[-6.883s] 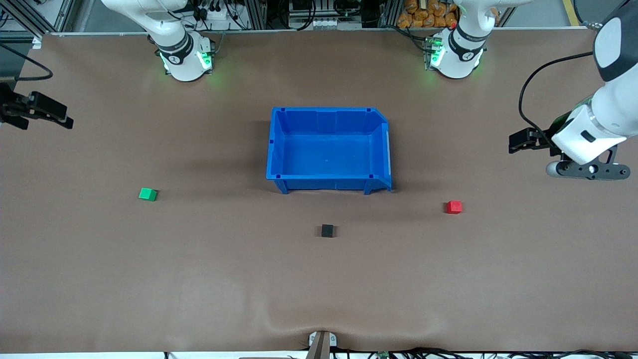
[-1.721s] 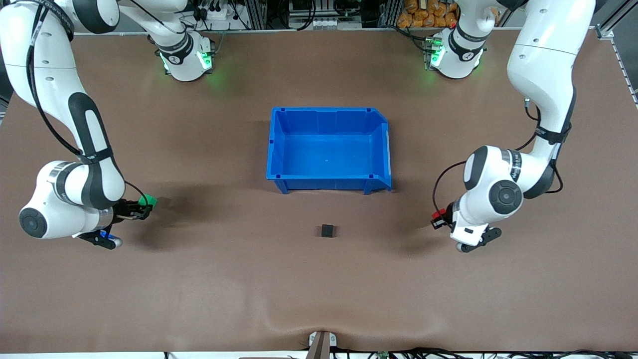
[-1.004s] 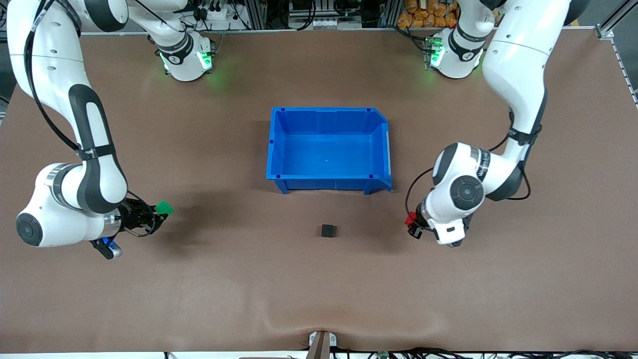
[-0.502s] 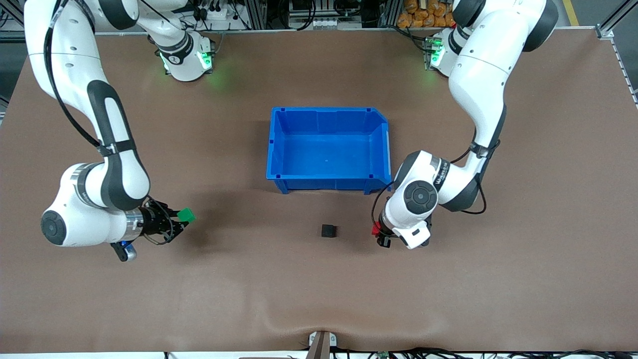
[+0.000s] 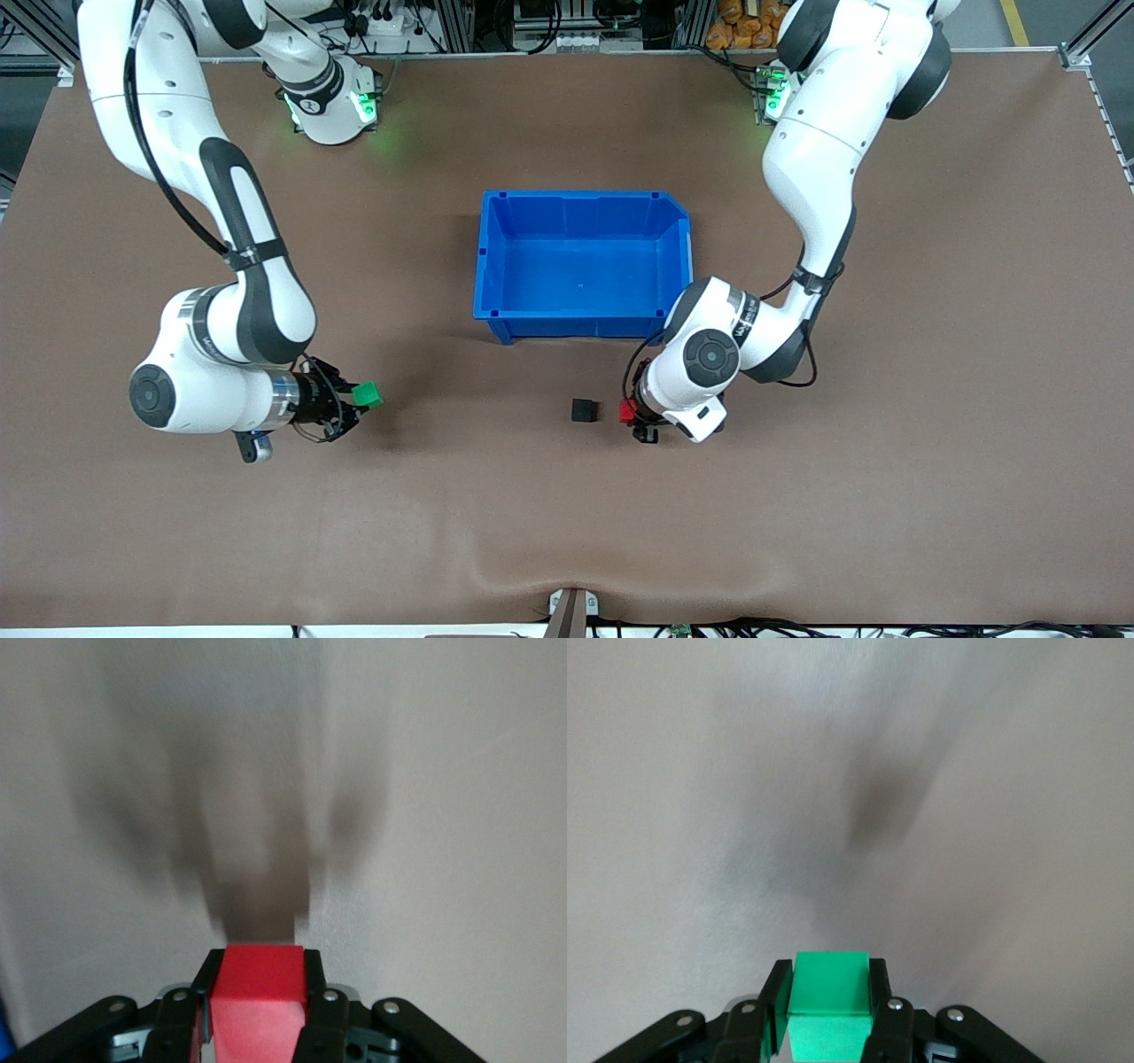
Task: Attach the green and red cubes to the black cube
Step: 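Carry the green cube with the right gripper while the left gripper carries the red cube, then place the red cube beside the black cube, then open the left gripper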
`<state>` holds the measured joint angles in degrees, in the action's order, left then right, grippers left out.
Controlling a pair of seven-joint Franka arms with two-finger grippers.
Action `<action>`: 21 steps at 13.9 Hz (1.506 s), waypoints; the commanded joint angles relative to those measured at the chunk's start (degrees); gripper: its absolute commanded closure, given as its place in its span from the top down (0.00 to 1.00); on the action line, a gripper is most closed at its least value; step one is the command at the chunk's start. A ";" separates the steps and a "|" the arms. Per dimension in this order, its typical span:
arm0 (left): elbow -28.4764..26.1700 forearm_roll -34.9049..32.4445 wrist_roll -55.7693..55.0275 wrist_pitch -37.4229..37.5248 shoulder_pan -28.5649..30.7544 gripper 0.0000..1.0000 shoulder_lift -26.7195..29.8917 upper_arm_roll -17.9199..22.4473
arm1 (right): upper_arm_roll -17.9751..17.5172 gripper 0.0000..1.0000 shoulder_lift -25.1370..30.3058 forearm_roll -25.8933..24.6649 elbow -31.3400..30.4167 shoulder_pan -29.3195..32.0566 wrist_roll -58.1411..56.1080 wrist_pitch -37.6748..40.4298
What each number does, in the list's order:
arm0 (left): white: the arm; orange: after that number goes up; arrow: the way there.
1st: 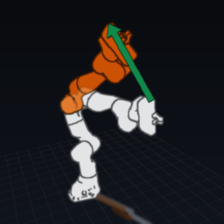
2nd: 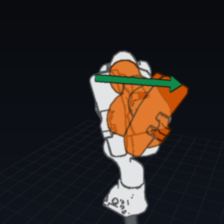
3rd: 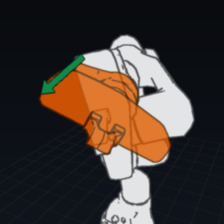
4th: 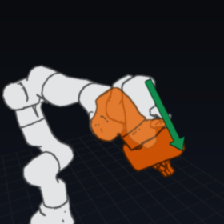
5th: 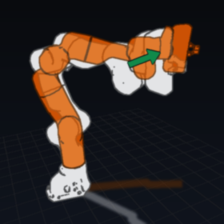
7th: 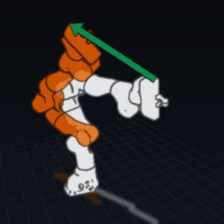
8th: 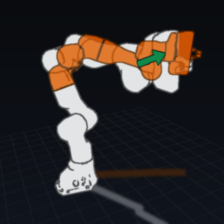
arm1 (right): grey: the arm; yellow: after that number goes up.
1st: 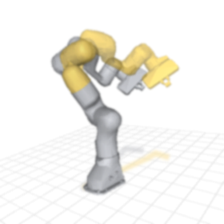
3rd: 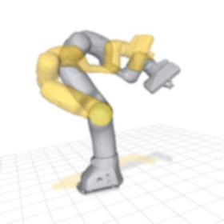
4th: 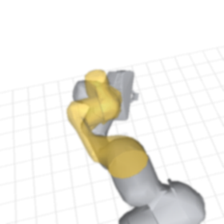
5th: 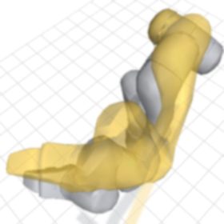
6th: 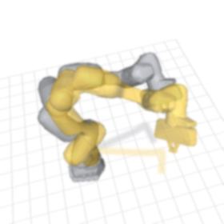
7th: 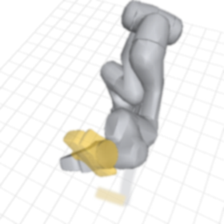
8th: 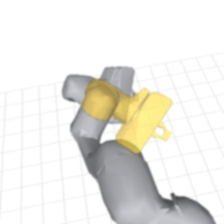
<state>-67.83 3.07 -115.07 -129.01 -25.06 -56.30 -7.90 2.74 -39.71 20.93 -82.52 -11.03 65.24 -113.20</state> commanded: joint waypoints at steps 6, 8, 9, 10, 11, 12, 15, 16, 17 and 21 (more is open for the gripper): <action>3.06 0.88 -2.00 -4.32 -2.80 0.00 -3.55 0.34 | 0.34 0.00 -1.86 5.44 0.70 -4.08 9.36 -6.41; 3.06 0.88 -2.09 -4.49 -3.24 0.00 -3.99 0.34 | 0.34 0.00 -2.38 5.52 0.70 -5.40 11.74 -9.48; 3.06 0.88 -2.09 -4.75 -3.24 0.00 -4.17 0.34 | 0.34 0.00 -2.91 5.52 0.70 -6.01 13.14 -10.72; 3.15 0.88 -2.26 -5.28 -3.24 0.00 -4.43 0.34 | 0.34 0.00 -3.09 5.52 0.78 -6.63 14.29 -11.68; 3.15 0.88 -2.35 -6.15 -3.24 0.00 -4.52 0.34 | 0.34 0.00 -3.26 5.52 0.78 -7.24 15.17 -12.74; 3.15 0.88 -2.35 -6.42 -3.33 0.00 -4.78 0.34 | 0.34 0.00 -3.44 5.52 0.78 -7.60 15.87 -13.27; 3.06 0.88 -2.35 -6.51 -3.77 0.00 -4.79 0.34 | 0.34 0.00 -4.14 5.52 0.79 -8.74 17.63 -15.38; 3.06 0.88 -2.35 -6.51 -3.77 0.13 -4.79 0.34 | 0.34 0.00 -4.41 5.52 0.87 -9.35 18.68 -16.34; 2.97 0.88 -2.35 -6.51 -4.03 0.50 -4.79 0.42 | 0.34 0.00 -4.76 5.52 0.87 -9.79 19.91 -17.66; 2.53 0.71 -2.35 -6.34 -4.12 1.00 -4.00 0.95 | 0.34 0.00 -6.86 5.52 3.23 -11.81 24.57 -20.40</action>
<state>-66.64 3.33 -116.43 -134.90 -28.37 -59.61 -7.87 2.68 -44.61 25.63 -82.27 -21.65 87.13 -133.26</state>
